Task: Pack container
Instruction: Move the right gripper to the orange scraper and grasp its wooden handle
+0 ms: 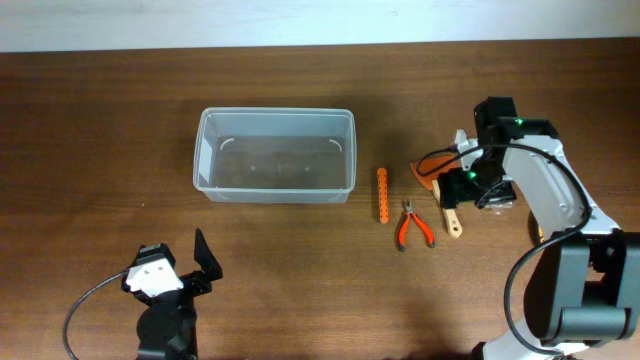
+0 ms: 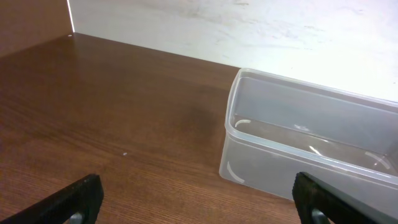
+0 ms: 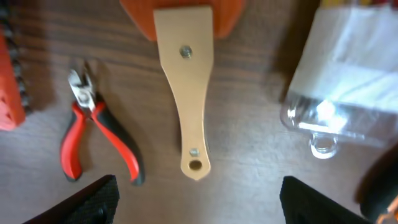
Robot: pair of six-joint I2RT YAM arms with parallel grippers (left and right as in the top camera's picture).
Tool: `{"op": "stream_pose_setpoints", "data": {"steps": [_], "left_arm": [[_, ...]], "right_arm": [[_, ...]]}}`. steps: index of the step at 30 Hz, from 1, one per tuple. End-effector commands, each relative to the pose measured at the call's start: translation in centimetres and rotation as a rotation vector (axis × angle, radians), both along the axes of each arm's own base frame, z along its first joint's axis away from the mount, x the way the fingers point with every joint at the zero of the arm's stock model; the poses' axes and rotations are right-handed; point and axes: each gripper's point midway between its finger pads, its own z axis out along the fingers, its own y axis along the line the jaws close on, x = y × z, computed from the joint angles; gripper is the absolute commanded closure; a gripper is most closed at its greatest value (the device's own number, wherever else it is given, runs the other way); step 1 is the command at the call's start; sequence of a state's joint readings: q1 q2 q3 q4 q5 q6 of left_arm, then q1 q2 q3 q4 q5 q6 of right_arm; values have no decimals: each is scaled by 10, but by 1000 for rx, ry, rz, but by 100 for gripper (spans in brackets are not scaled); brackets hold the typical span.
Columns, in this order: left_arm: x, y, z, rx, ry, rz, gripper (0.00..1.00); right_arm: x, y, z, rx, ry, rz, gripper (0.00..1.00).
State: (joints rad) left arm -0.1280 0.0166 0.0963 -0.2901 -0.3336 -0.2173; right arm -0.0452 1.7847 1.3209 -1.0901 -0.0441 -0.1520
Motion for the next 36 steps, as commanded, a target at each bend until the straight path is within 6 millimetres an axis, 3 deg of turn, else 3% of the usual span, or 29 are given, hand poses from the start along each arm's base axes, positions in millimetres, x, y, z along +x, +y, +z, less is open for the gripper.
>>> {"op": "stream_pose_setpoints", "data": {"steps": [1, 6, 19, 29, 36], "left_arm": [[0, 0, -1, 9, 2, -1, 1], [0, 0, -1, 9, 2, -1, 1], [0, 0, -1, 9, 2, -1, 1], [0, 0, -1, 9, 2, -1, 1], [0, 0, -1, 9, 2, -1, 1]], "right_arm": [[3, 7, -4, 25, -10, 45, 16], [4, 7, -7, -2, -18, 75, 18], [-8, 7, -44, -2, -13, 71, 17], [-11, 7, -77, 2, 59, 63, 24], [-7, 7, -81, 2, 49, 53, 29]]}}
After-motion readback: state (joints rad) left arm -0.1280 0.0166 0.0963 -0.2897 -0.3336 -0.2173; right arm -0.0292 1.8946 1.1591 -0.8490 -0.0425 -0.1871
